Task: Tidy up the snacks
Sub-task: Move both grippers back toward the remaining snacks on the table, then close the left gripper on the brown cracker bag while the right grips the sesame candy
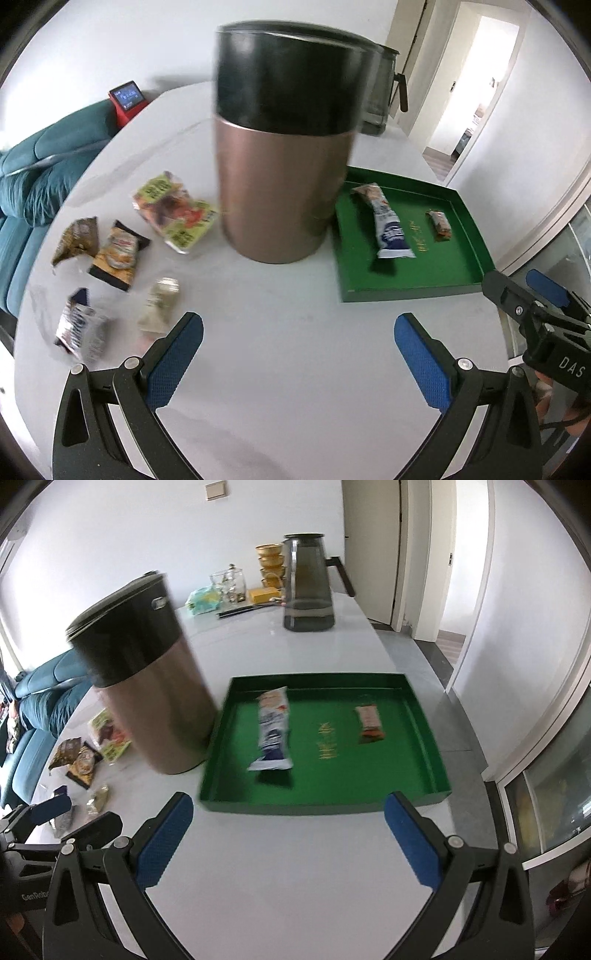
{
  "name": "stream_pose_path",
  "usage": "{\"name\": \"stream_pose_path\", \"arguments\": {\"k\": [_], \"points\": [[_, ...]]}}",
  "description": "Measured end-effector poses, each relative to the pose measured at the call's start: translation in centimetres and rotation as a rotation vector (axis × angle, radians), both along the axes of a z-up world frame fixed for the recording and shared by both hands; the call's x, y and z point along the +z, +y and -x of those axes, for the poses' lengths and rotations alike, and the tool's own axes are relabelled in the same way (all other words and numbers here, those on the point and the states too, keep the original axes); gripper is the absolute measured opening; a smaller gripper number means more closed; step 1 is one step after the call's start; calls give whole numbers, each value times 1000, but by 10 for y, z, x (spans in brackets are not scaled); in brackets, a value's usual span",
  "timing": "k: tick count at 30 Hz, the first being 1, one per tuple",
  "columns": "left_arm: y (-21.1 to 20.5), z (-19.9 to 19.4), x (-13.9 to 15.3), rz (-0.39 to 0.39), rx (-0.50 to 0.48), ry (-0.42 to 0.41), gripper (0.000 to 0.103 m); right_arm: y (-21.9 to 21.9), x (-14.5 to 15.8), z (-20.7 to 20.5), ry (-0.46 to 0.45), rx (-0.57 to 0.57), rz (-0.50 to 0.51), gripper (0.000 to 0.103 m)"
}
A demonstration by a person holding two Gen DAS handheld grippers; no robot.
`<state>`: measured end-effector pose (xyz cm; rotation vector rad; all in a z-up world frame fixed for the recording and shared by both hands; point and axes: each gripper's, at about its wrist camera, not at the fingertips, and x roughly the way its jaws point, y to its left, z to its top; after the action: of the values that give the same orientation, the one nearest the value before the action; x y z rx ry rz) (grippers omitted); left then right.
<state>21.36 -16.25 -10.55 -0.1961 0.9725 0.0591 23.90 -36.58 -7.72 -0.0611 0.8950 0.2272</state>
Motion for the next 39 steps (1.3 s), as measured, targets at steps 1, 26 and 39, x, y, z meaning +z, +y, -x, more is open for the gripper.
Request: {"name": "stream_pose_path", "arguments": {"k": [1, 26, 39], "points": [[11, 3, 1, -3, -5, -7, 102, 9, 1, 5, -3, 0, 5, 103], [276, 15, -28, -27, 12, 19, 102, 250, -48, 35, 70, 1, 55, 103], [335, -27, -82, -91, -2, 98, 102, 282, -100, 11, 208, 13, 86, 103]]}}
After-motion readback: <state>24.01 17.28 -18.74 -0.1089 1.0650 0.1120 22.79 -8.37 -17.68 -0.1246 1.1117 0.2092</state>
